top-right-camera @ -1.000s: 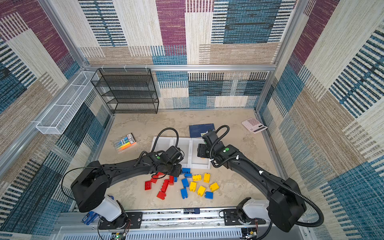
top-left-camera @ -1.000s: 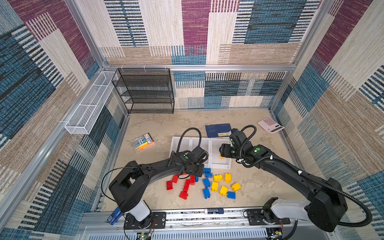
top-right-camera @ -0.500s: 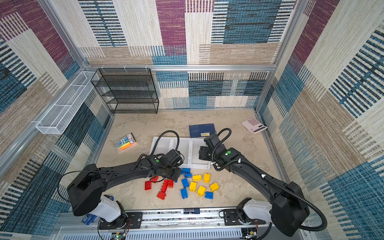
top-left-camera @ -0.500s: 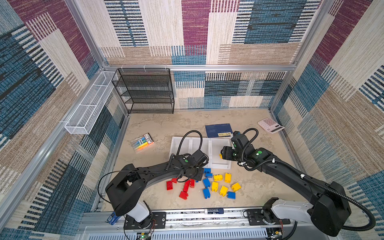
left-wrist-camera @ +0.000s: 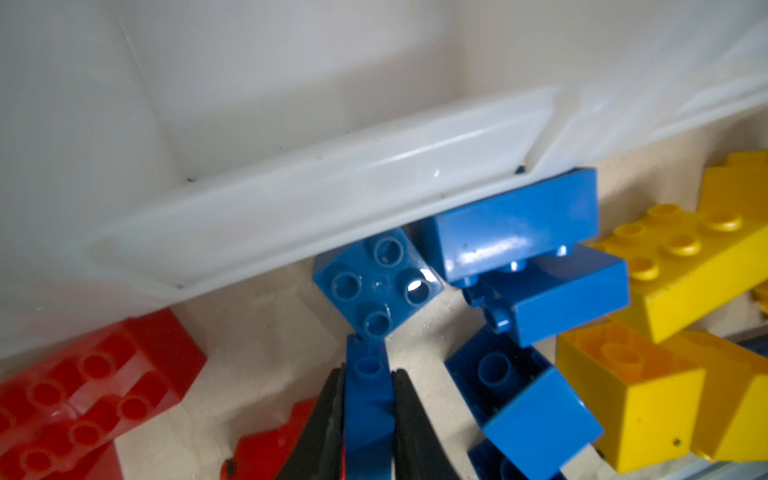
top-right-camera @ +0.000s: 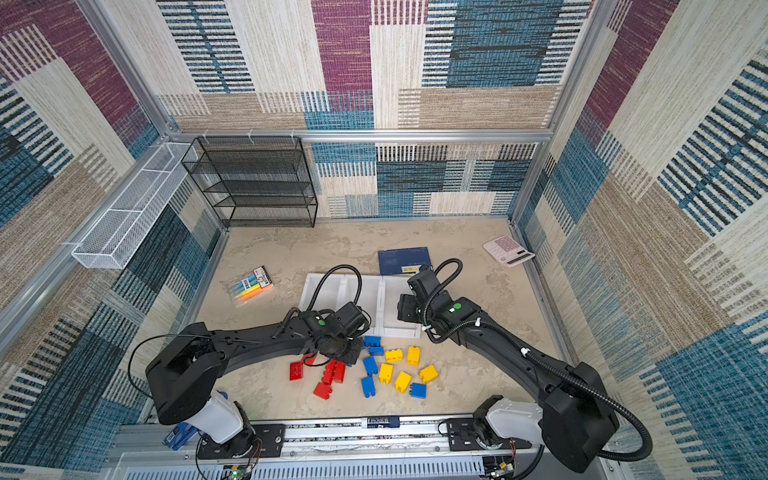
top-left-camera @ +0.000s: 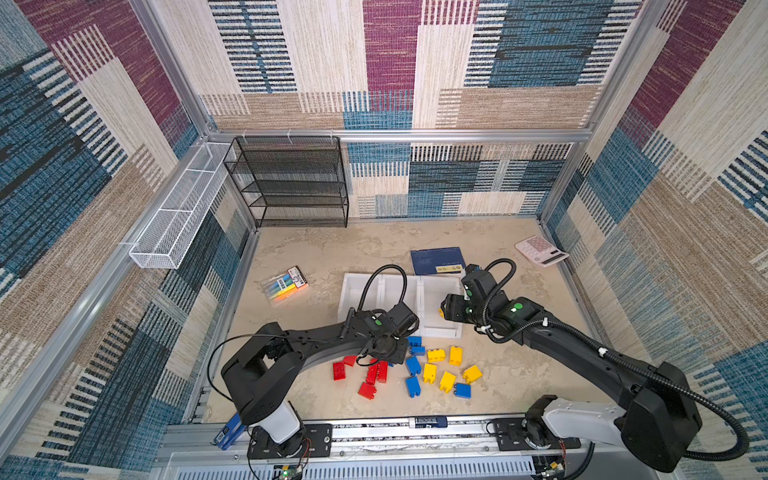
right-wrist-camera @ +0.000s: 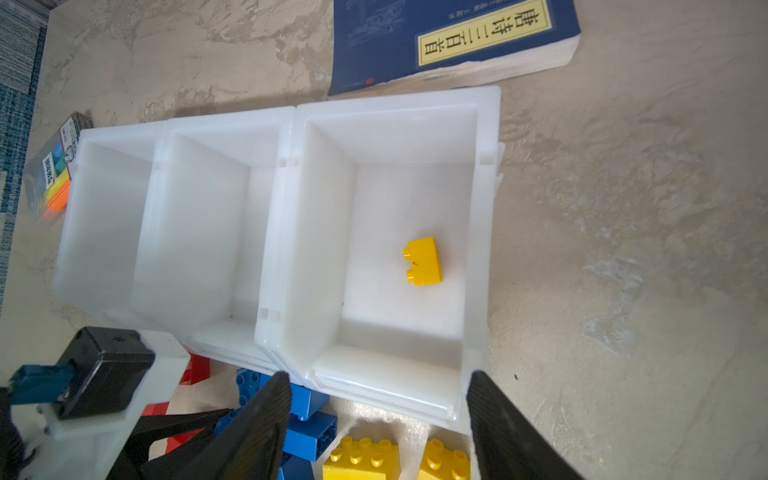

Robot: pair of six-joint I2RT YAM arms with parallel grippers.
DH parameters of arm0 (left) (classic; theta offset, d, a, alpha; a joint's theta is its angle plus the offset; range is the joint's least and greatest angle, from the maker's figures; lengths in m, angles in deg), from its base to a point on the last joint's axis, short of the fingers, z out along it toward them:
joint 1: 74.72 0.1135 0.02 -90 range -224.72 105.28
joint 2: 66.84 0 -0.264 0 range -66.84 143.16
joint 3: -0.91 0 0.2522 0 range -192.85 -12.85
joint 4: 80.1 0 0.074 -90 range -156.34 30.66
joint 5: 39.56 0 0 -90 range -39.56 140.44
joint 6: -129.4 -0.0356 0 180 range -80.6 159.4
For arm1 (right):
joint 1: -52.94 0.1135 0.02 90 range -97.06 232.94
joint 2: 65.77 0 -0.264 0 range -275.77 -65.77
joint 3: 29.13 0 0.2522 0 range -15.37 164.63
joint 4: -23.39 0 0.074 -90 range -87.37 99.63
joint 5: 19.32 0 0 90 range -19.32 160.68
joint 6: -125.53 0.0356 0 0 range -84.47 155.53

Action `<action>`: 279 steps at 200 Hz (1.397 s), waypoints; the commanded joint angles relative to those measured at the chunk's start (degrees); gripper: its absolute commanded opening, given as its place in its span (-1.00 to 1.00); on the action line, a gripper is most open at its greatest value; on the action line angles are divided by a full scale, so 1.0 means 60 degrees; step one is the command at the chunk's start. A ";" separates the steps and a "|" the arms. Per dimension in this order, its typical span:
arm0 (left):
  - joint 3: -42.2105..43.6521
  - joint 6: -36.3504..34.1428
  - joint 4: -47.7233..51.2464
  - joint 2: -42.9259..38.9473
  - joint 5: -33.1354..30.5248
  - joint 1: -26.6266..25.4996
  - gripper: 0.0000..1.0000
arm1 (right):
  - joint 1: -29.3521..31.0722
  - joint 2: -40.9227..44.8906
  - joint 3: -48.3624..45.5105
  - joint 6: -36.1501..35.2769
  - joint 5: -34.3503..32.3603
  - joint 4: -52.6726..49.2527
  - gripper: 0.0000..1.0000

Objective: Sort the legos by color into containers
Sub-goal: 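Lower the left gripper and grasp a blue brick in front of the bins, then lift the blue brick and drop it into the middle bin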

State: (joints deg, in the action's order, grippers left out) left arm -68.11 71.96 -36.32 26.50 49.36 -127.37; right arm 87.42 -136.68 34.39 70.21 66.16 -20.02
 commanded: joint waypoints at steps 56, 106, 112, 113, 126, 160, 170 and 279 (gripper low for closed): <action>-0.1226 -0.0708 0.0646 -0.0650 -0.0374 0.0130 -0.73 | -0.0002 0.0243 0.0187 0.0108 -0.0146 0.0020 0.40; -0.2529 -0.1726 0.0052 0.0103 -0.0448 0.1416 -0.74 | -0.0004 0.0166 0.0377 0.0034 -0.0256 -0.0046 0.39; -0.2667 -0.1762 -0.0007 0.0342 -0.0374 0.1533 -0.74 | -0.0004 0.0153 0.0378 0.0036 -0.0256 -0.0039 0.39; -0.2697 -0.1763 -0.0008 0.0391 -0.0368 0.1543 -0.74 | -0.0004 0.0156 0.0378 0.0036 -0.0257 -0.0039 0.39; -0.3052 -0.1758 0.0008 0.0956 -0.0214 0.1731 -0.74 | -0.0002 0.0166 0.0409 0.0076 -0.0258 -0.0053 0.39; -0.3515 -0.1720 -0.0038 0.1881 -0.0010 0.1802 -0.53 | -0.0004 0.0342 0.0418 0.0189 -0.0390 -0.0209 0.39; -0.3547 -0.1705 -0.0032 0.1909 -0.0010 0.1802 -0.35 | -0.0004 0.0405 0.0407 0.0198 -0.0426 -0.0251 0.39; -0.2773 -0.1642 0.0015 0.0748 -0.0050 0.1801 -0.06 | 0.0000 0.0425 0.0430 0.0157 -0.0251 -0.0271 0.39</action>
State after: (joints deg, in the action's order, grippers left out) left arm -85.93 63.04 -36.34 32.81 48.92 -116.59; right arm 87.42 -134.32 36.35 71.30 64.24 -21.57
